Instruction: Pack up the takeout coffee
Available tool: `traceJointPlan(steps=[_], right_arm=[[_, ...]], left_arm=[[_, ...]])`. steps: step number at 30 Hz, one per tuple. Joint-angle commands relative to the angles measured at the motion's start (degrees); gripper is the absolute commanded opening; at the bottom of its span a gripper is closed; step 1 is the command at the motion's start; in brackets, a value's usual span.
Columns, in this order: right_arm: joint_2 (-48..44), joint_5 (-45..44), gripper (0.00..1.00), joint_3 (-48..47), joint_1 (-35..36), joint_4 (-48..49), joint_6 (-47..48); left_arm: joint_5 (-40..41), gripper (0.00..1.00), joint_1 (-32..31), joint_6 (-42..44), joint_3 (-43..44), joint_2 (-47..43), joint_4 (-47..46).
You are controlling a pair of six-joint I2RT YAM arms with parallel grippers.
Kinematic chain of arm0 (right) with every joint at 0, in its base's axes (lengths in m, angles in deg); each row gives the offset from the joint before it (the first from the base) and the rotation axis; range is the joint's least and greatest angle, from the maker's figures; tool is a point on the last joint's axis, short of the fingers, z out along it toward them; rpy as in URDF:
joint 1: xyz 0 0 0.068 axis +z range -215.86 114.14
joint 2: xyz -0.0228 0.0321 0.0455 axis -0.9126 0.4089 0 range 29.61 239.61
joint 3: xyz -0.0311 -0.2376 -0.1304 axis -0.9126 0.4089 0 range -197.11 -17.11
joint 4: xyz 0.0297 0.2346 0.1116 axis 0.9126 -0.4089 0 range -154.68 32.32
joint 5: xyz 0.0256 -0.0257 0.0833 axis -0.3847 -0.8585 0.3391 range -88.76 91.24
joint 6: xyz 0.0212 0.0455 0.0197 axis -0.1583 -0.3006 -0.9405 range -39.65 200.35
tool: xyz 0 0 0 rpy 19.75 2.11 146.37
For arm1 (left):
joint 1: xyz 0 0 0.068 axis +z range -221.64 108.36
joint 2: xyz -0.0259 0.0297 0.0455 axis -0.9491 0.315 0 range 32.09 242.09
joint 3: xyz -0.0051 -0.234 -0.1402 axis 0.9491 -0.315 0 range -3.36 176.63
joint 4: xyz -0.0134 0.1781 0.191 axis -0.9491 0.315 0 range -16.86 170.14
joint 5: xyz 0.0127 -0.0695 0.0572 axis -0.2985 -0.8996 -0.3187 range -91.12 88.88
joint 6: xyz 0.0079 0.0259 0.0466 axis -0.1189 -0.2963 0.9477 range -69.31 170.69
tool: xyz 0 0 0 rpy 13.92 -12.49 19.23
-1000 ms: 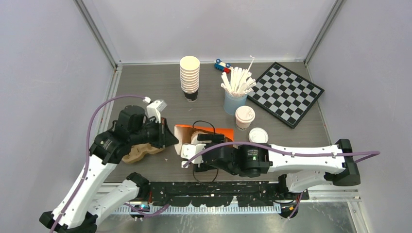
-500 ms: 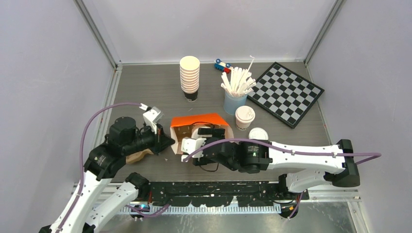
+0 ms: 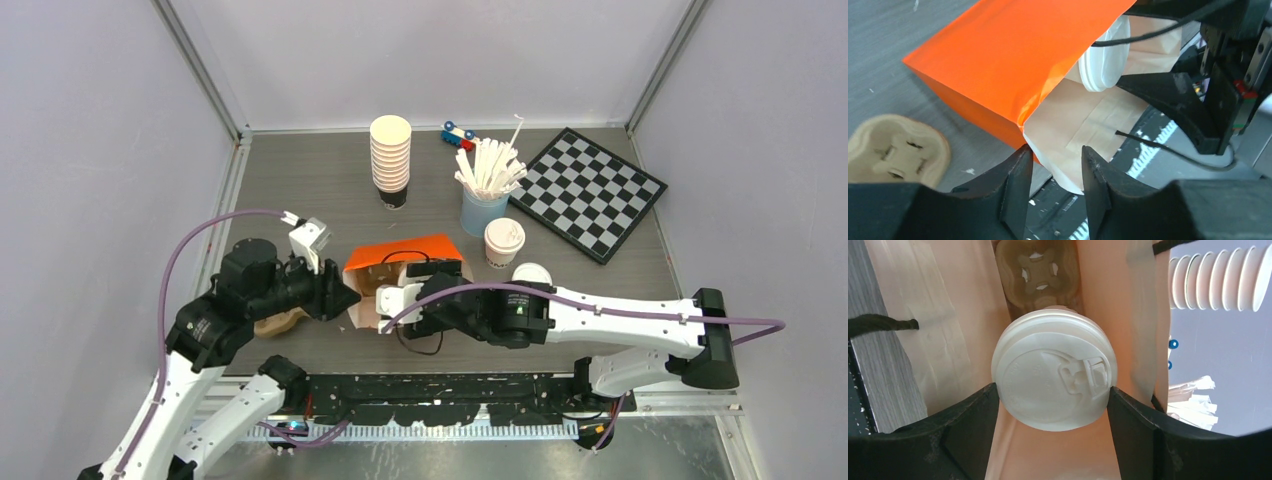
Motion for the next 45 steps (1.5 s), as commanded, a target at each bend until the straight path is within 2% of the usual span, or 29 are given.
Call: traceJointPlan(steps=[1,5,10,14,26,30,38,43,45], right_arm=[[-0.36,2.01,0.71,-1.22,0.12,3.54,1.58],[0.56,3.20,0.71,-1.56,0.12,4.15,0.54],[0.42,4.12,0.71,0.05,0.11,5.31,0.43],[0.78,5.01,0.71,0.86,0.12,6.08,1.45],[3.39,8.47,0.71,0.81,-0.23,8.42,3.75],[3.61,7.62,0.71,1.22,-0.30,9.64,3.97],[0.88,4.62,0.71,4.26,-1.60,9.95,7.18],[-0.57,3.87,0.71,5.21,-3.25,8.32,10.09],[-0.93,3.63,0.71,5.62,-4.07,8.22,11.22]], left_arm=[[-0.12,0.44,0.14,-8.35,6.05,4.43,7.38],[-0.18,0.50,0.12,-15.38,9.13,6.90,14.35],[0.65,0.56,0.11,-21.16,8.94,4.73,14.89],[-0.49,0.58,0.13,-22.63,6.27,3.58,14.84],[0.95,0.50,0.10,-20.13,4.12,5.42,14.01],[0.95,0.43,0.08,-18.95,3.23,6.20,12.72],[4.13,0.12,0.08,-13.58,3.18,5.48,10.43],[1.83,0.01,0.12,-10.56,3.19,4.71,10.12],[1.45,0.00,0.11,-9.59,3.06,4.43,9.95]])
